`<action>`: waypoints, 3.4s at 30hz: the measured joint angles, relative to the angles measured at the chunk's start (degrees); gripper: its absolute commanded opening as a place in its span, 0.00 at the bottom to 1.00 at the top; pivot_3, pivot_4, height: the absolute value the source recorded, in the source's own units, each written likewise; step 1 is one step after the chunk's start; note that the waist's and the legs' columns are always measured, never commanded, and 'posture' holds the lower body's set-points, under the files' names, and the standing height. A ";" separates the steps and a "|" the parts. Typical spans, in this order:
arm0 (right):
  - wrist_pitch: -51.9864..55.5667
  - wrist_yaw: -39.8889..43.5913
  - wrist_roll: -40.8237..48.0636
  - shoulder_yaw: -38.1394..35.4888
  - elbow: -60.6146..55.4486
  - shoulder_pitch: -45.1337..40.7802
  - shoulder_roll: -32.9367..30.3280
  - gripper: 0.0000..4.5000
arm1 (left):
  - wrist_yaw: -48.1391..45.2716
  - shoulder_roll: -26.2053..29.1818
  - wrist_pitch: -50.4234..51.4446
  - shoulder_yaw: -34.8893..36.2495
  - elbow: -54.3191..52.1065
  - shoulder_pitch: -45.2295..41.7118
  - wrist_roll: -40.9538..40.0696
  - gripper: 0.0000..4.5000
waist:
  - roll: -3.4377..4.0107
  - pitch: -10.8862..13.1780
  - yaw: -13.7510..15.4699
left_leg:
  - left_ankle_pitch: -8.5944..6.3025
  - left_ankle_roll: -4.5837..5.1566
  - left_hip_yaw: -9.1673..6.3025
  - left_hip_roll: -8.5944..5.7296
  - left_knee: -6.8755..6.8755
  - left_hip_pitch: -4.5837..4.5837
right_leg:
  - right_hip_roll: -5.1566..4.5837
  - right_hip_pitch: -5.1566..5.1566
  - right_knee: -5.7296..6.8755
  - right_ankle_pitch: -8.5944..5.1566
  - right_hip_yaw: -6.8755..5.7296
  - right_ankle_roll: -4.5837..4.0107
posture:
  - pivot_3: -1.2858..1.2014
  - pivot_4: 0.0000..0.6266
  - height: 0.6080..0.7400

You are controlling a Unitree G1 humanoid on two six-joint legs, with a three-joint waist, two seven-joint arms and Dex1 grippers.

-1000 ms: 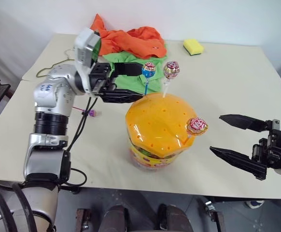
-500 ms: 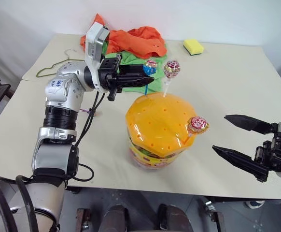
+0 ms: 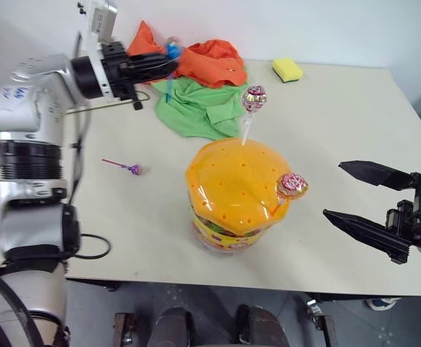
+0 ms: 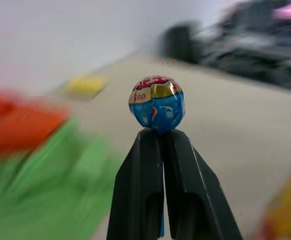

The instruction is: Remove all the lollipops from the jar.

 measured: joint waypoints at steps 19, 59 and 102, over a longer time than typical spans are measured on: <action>-0.01 5.01 -5.81 9.96 8.39 -12.29 -1.15 1.00 | 12.55 14.16 31.63 -11.99 3.98 10.47 13.81 0.61 | -0.27 0.15 0.20 | 0.00 -0.01 0.04 0.02 -0.01 -0.07 | 0.01 -0.07 0.01 0.00 -0.01 0.00 | 0.52 0.24 1.00; -0.19 -8.80 6.97 -18.39 -13.49 16.22 6.22 1.00 | -33.89 -22.88 -29.86 -10.44 9.48 -4.53 -11.81 0.47 | -0.28 0.15 0.25 | -0.07 0.12 0.02 0.00 0.33 -0.18 | -0.01 -0.02 0.04 0.02 0.00 0.04 | 0.52 0.24 1.00; 1.92 2.46 0.69 -2.88 2.41 -2.12 -5.07 1.00 | -16.02 0.55 -9.18 -0.62 -5.68 10.72 -0.83 0.01 | -0.33 0.18 0.58 | -0.12 0.19 -0.11 0.03 0.63 -0.34 | -0.01 0.01 0.05 0.05 -0.07 0.09 | 0.52 0.24 1.00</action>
